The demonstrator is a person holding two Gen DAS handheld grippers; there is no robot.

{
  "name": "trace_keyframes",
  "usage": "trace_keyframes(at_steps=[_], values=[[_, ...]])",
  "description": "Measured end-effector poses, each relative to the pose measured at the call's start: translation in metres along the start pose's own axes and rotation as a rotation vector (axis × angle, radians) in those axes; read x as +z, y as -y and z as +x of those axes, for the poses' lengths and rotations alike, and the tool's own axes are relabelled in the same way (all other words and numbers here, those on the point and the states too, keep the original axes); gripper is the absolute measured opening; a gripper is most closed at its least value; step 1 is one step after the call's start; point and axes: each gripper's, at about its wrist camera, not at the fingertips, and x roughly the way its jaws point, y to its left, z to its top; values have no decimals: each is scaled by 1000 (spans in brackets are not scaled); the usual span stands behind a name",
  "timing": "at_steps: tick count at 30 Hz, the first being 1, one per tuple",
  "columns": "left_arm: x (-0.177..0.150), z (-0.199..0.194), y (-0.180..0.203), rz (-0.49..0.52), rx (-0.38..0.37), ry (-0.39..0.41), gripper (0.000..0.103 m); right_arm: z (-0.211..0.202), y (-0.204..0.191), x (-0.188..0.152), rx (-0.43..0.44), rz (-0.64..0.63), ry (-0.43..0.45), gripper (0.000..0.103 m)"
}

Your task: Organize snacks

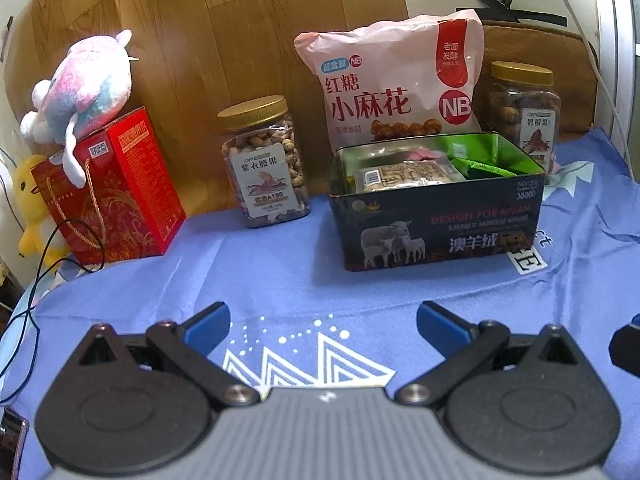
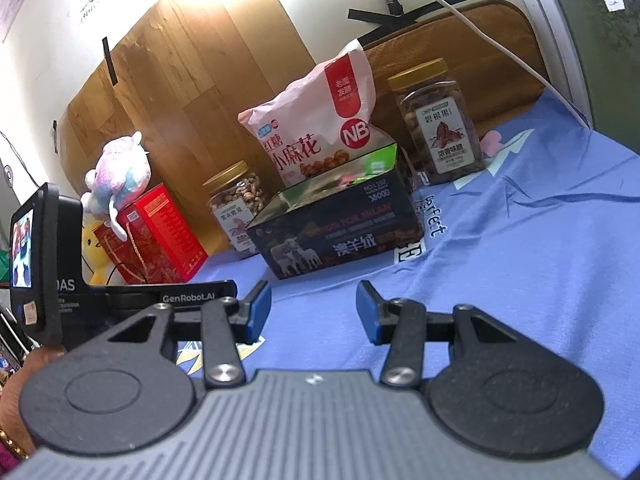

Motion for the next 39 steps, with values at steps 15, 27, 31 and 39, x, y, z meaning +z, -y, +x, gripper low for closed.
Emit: trace_keyframes(at_steps=[15, 27, 31, 39], values=[[-1, 3, -1, -3, 19, -3, 103, 5, -3, -1, 12, -7, -7, 50], [-2, 7, -1, -2, 24, -11, 103, 6, -2, -1, 16, -4, -11, 50], [-3, 7, 0, -3, 24, -14, 103, 6, -2, -1, 15, -4, -11, 50], [-4, 9, -1, -4, 21, -17, 103, 10, -3, -6, 16, -5, -17, 50]])
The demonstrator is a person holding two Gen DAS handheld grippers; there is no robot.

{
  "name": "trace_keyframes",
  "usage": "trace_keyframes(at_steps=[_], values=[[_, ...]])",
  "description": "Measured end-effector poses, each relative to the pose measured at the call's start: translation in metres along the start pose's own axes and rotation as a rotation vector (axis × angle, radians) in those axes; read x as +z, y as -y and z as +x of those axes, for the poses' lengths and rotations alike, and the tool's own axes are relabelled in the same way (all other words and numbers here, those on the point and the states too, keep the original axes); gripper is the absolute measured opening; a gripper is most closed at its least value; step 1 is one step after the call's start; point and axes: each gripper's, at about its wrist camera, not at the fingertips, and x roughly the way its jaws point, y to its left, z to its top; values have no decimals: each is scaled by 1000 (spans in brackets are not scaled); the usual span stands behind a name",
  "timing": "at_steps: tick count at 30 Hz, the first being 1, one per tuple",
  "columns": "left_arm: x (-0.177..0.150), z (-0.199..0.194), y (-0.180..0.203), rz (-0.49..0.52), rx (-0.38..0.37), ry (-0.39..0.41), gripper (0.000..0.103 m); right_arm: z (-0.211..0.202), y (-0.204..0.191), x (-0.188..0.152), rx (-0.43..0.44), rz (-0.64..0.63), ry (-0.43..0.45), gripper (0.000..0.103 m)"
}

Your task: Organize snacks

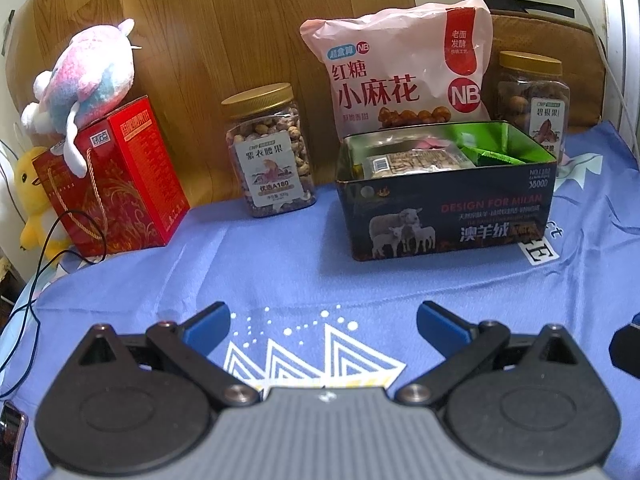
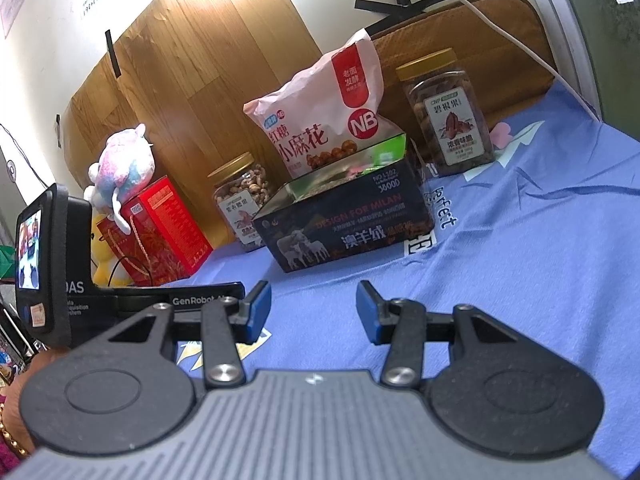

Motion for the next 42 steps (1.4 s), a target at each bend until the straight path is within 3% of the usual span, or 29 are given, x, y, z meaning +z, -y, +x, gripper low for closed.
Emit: trace_keyframes(at_steps=[42], values=[[-1, -1, 1, 2, -34, 12, 103, 3, 0, 0, -1, -2, -5, 50]])
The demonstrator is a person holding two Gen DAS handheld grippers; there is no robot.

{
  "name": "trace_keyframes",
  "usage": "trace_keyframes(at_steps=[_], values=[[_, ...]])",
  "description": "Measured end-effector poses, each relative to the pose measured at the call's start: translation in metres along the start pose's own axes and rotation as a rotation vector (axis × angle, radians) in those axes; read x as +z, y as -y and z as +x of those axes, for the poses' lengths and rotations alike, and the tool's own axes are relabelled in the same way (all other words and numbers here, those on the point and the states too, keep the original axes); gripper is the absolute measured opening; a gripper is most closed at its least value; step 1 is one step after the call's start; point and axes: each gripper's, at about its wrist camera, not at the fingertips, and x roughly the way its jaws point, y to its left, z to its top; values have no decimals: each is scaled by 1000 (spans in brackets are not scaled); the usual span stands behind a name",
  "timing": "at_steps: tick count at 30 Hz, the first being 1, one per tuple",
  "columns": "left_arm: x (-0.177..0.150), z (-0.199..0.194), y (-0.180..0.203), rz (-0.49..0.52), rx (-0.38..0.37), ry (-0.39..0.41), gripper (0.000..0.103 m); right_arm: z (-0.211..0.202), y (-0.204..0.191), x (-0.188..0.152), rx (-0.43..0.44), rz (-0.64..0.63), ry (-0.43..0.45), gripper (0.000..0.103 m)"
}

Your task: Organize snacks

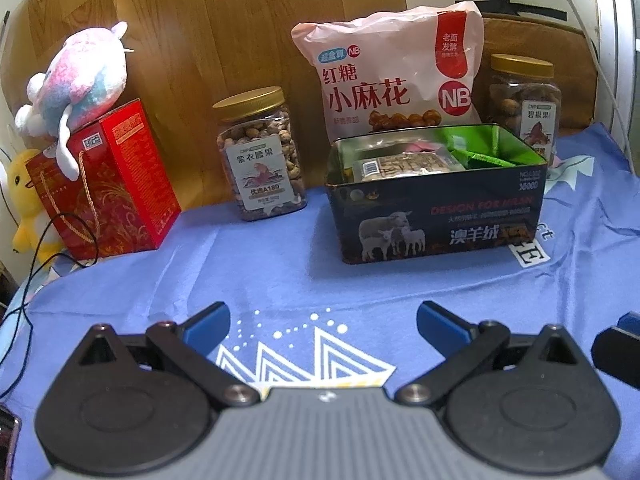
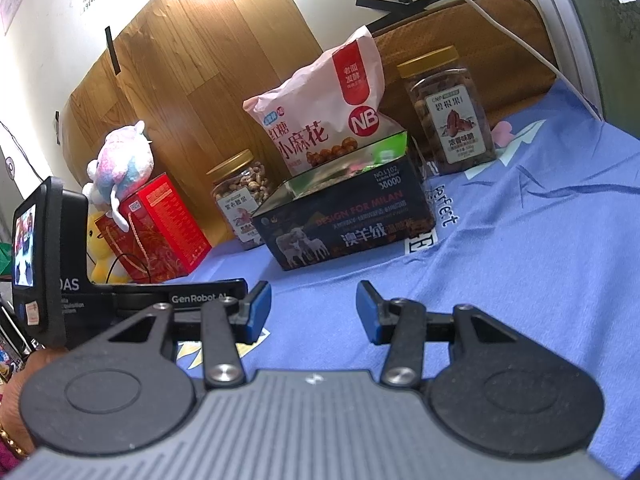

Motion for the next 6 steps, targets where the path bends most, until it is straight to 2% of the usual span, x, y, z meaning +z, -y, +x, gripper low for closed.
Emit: trace_keyframes(at_steps=[6], values=[[0, -3, 1, 3, -9, 17, 103, 0, 0, 0, 0, -1, 0, 50]])
